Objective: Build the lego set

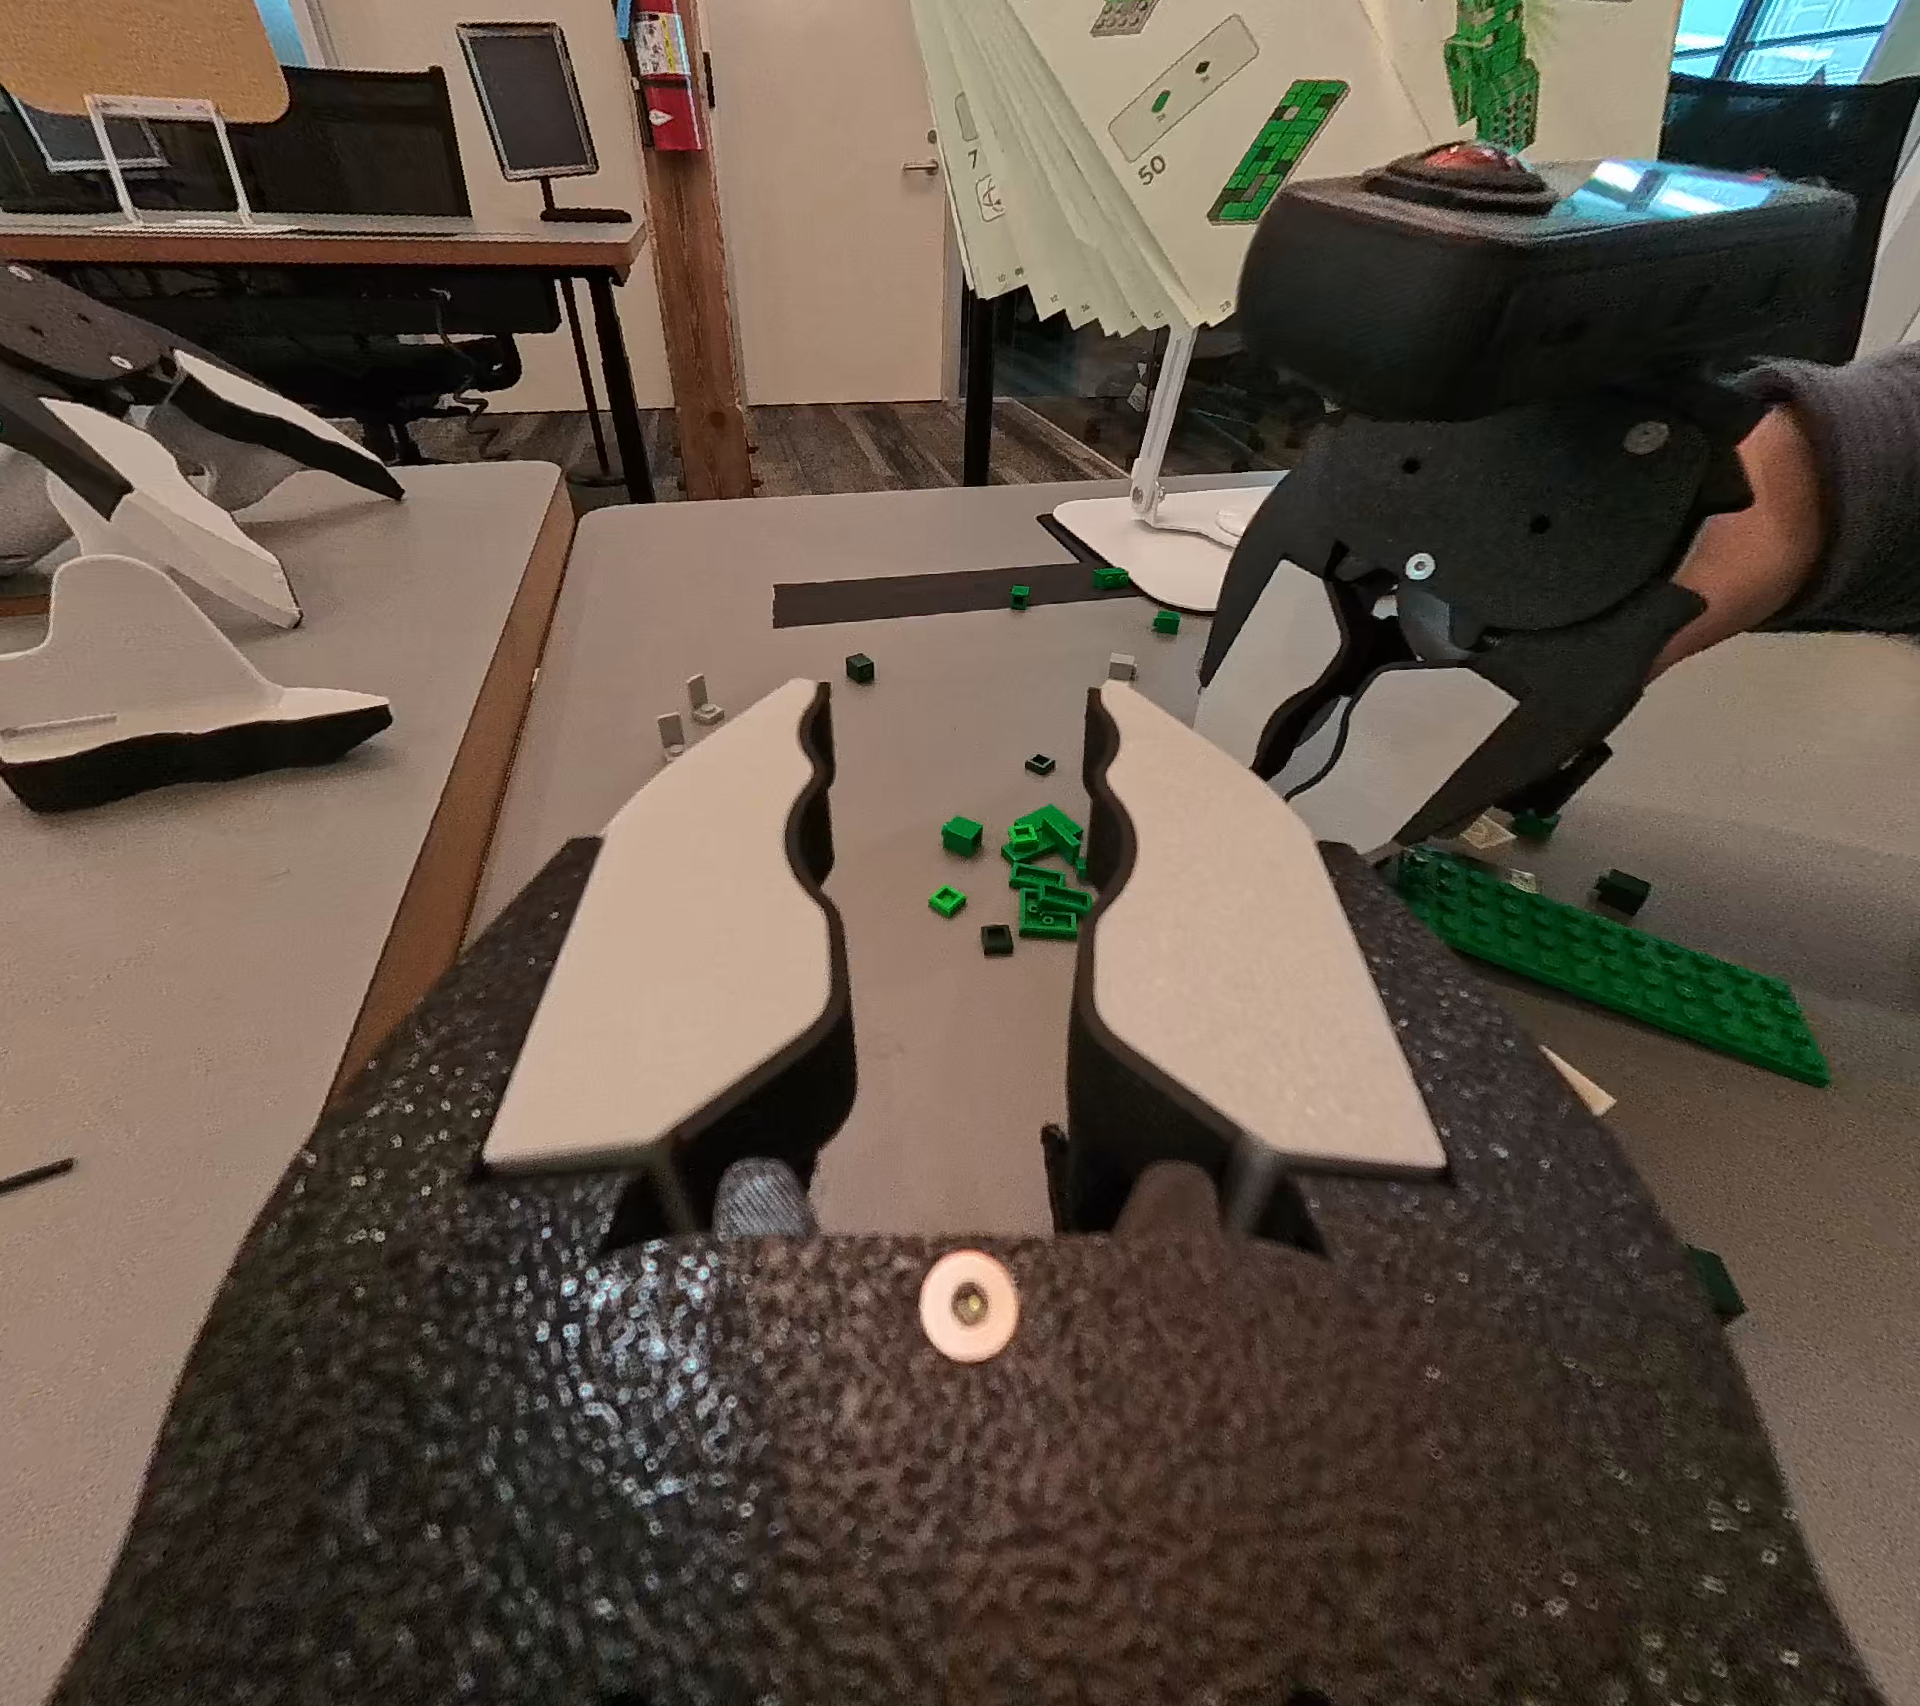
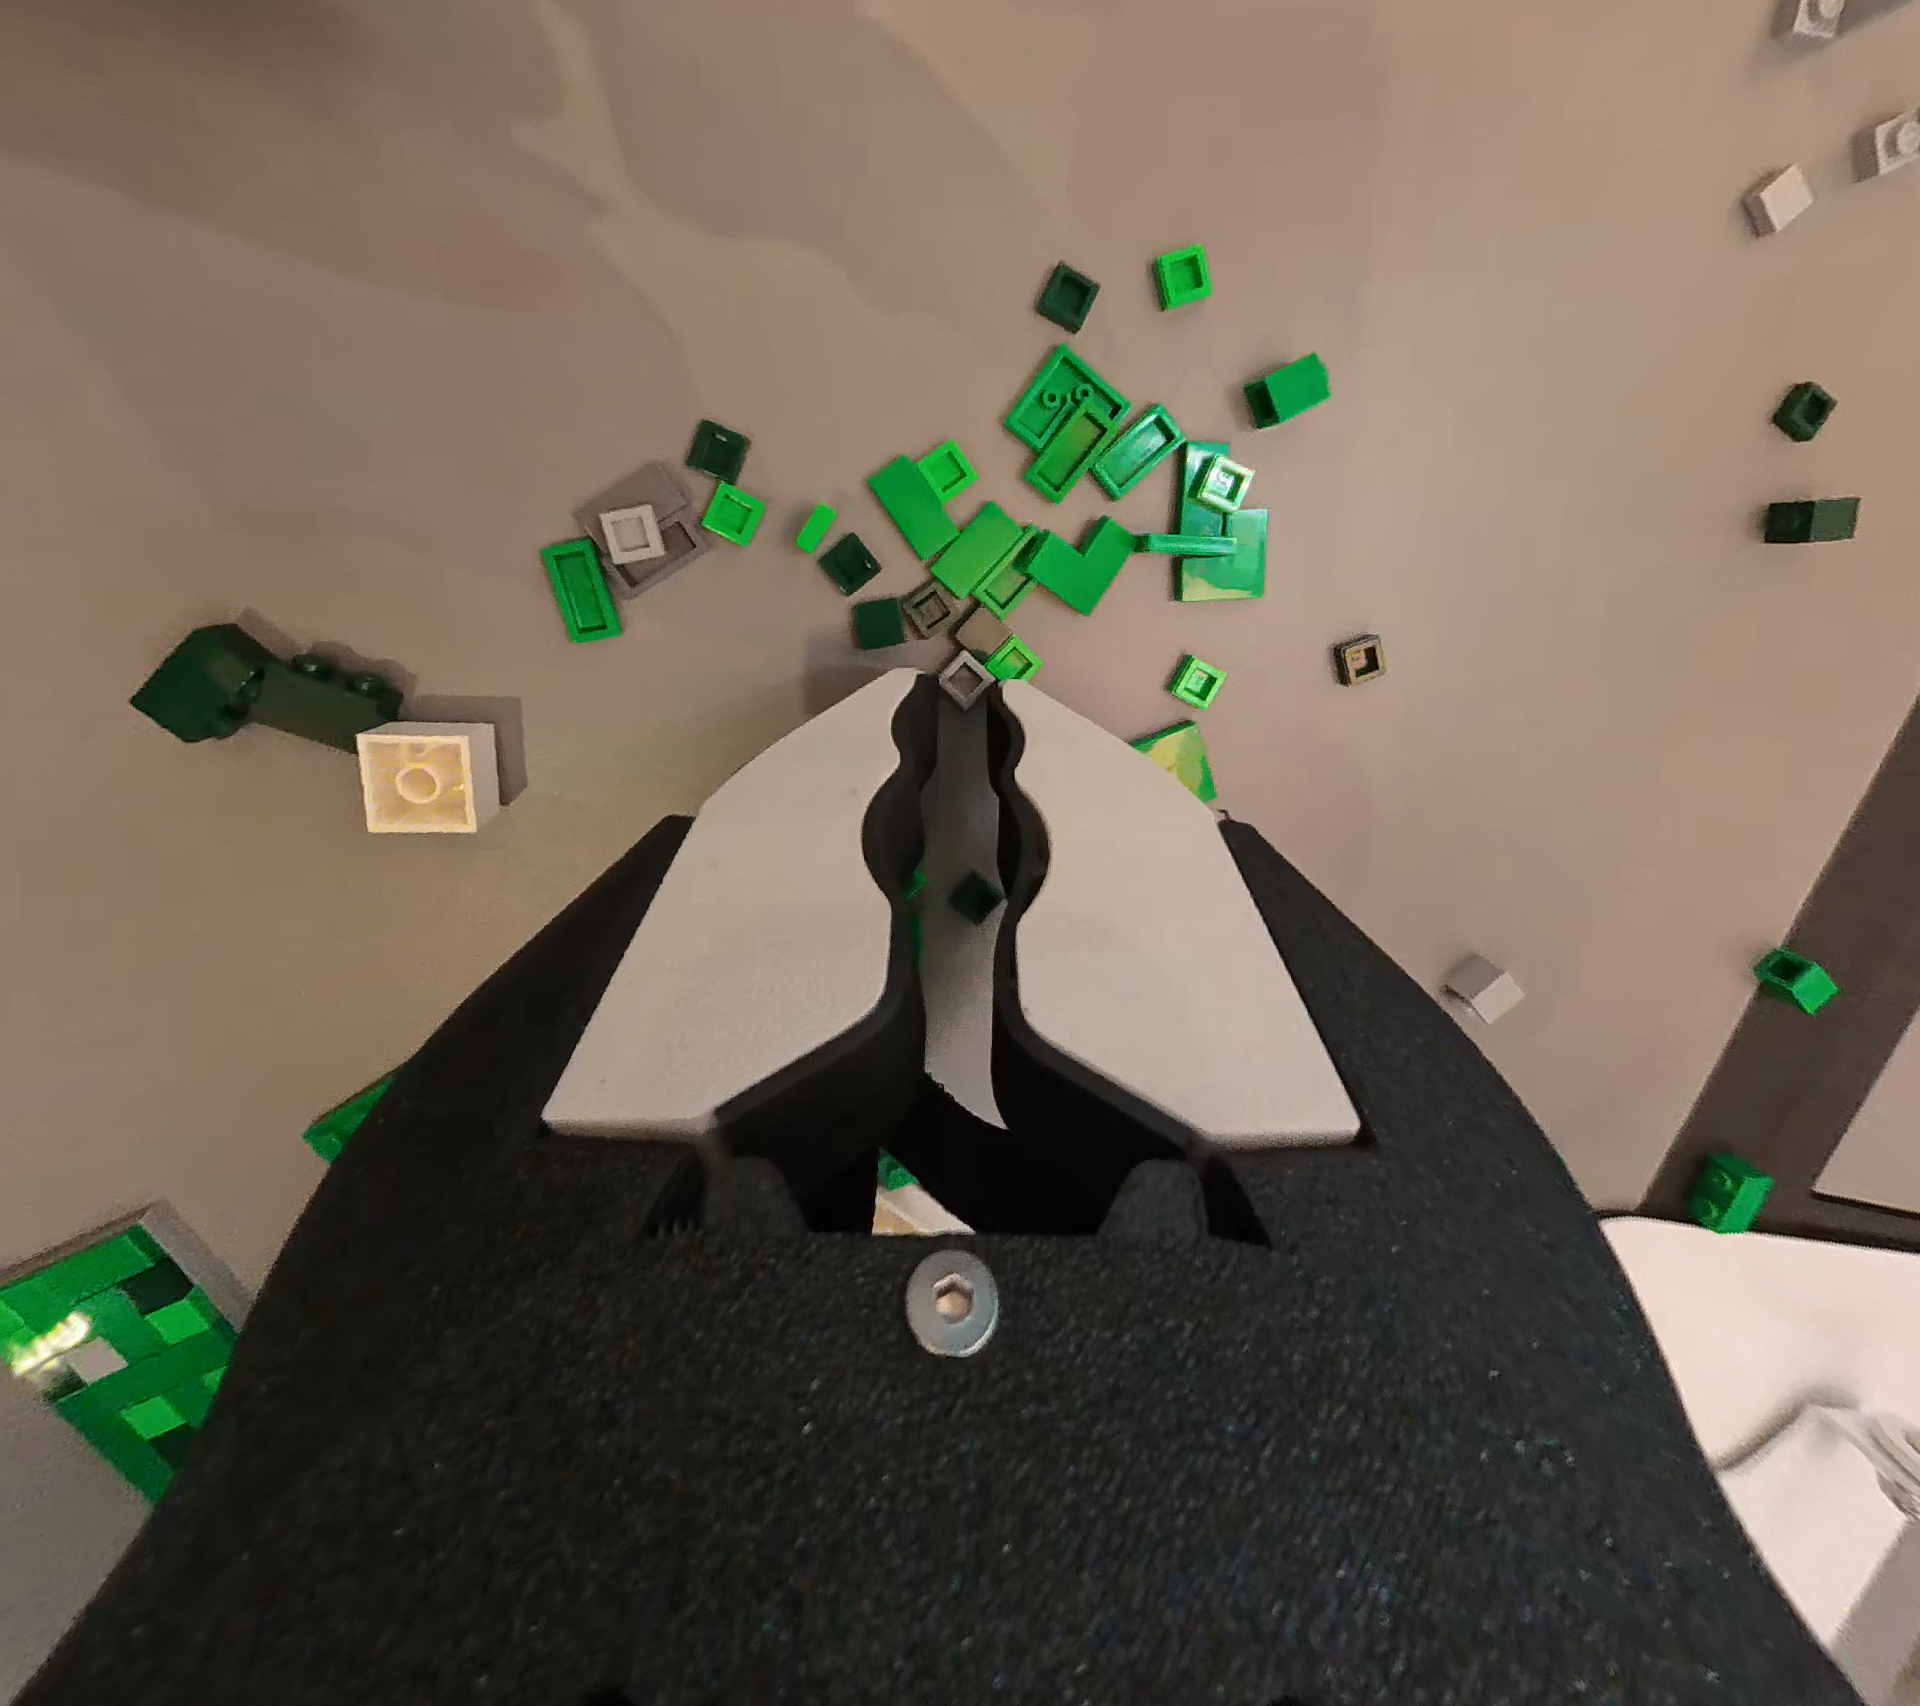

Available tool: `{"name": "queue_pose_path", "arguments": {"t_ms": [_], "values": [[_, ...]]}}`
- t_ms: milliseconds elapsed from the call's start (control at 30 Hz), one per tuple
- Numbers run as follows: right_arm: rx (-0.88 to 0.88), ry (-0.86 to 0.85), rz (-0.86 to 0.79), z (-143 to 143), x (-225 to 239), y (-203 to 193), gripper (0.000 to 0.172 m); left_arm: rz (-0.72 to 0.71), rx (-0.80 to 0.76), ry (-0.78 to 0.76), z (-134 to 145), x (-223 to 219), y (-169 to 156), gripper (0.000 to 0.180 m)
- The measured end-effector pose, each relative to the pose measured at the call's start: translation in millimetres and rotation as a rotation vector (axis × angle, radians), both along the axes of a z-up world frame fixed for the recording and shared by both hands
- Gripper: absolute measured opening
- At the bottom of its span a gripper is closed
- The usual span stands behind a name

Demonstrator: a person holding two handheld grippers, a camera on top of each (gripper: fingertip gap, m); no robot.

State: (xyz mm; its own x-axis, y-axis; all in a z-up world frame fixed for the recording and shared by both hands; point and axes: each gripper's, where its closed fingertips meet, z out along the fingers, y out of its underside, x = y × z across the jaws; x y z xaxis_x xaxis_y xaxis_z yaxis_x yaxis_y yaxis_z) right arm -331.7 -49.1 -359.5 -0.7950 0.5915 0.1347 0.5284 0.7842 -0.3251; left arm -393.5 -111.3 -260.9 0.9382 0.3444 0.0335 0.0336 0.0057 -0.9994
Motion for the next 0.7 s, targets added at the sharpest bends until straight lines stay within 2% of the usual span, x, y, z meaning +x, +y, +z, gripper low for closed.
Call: {"name": "queue_pose_path", "arguments": {"t_ms": [200,367,467,600,700], "values": [[0.038,-0.116,0.039,-2,15,9,0.004,-0.002,0.004,-0.007,0,-1,0,0.045],[-0.023,0.023,0.099,5,2,-4,0.004,-0.01,0.006,-0.017,0,0,1,0.044],[0.029,0.066,0.123,0,-2,-3,0.0,-0.013,0.007,-0.019,0,0,1,0.044],[0.13,0.061,0.055,0,-10,20,0.0,-0.015,0.01,-0.022,0,0,1,0.044],[0.003,0.073,0.072,8,-10,4,0.002,-0.018,0.01,-0.026,-1,0,1,0.043]]}}
